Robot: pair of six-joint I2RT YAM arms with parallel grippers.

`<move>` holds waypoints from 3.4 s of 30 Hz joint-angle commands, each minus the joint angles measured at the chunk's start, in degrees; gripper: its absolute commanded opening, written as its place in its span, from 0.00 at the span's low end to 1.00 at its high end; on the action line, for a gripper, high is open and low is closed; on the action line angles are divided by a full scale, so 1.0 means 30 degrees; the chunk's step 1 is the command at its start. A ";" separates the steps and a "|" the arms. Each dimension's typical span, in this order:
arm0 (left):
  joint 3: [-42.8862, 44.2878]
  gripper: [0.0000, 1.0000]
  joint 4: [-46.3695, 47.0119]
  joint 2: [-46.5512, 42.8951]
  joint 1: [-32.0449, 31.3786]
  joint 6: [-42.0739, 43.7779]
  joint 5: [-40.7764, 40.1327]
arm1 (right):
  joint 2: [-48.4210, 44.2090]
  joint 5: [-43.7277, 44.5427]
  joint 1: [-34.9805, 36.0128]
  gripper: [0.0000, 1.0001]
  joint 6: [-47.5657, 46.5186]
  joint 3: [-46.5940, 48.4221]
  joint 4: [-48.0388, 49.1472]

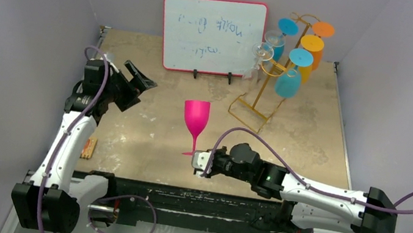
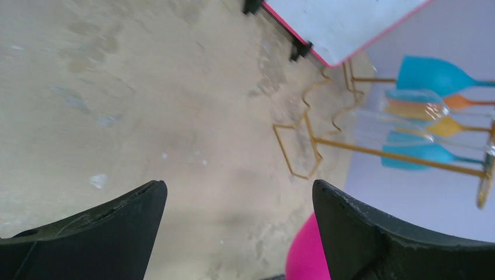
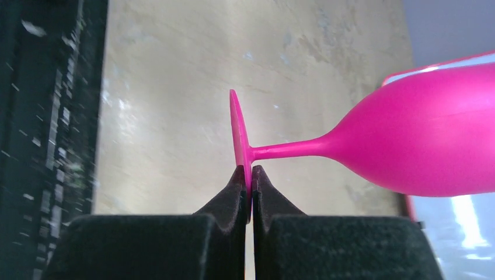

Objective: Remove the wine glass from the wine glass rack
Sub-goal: Place the wine glass at the center of the board.

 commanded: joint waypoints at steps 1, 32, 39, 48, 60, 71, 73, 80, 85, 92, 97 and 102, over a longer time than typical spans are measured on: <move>0.1174 0.95 0.1443 0.0474 0.0086 -0.0557 0.5308 | 0.0042 0.1091 0.0115 0.00 -0.6731 -0.0609 0.1732; 0.2447 0.78 -0.2888 0.3247 -0.4769 0.5606 0.7270 | 0.1801 0.2741 0.0492 0.00 -1.4114 -0.3144 0.5955; 0.4126 0.51 -0.5992 0.3777 -0.5091 0.8871 0.6243 | 0.1935 0.3049 0.0480 0.00 -1.4511 -0.2927 0.5400; 0.4777 0.38 -0.6005 0.4920 -0.7000 0.9066 0.5614 | 0.2166 0.3486 0.0478 0.00 -1.5602 -0.2347 0.4372; 0.4739 0.00 -0.7064 0.4791 -0.7768 0.9751 0.4128 | 0.2439 0.3946 0.0476 0.02 -1.4921 -0.2262 0.3954; 0.6446 0.00 -0.7656 0.4432 -0.7766 0.8805 -0.0750 | -0.0291 0.2082 0.0480 0.65 -1.2185 -0.1523 0.2683; 0.6730 0.00 -0.8002 0.4456 -0.7767 0.8857 -0.2675 | -0.0969 0.2166 0.0478 0.64 -1.1437 -0.1158 0.1837; 0.7285 0.00 -0.6802 0.5044 -0.7787 0.8646 -0.7851 | -0.3090 0.5171 0.0479 0.67 -0.4169 -0.0834 0.4316; 0.7337 0.00 -0.5332 0.5603 -0.7767 0.8156 -1.1183 | -0.2502 1.0858 0.0477 0.74 0.5256 0.0961 0.3966; 0.7626 0.00 -0.3917 0.7459 -0.7781 0.9015 -1.4096 | -0.1591 1.4619 0.0449 0.93 1.7546 0.3259 -0.3723; 0.7511 0.00 -0.3532 0.8992 -0.7623 1.0556 -1.3591 | -0.1617 1.2211 0.0259 0.96 2.2959 0.3514 -0.5544; 0.8877 0.00 -0.3225 0.9758 -0.6312 1.0250 -1.2385 | -0.1293 0.7721 -0.1340 0.98 2.6597 0.3887 -0.6416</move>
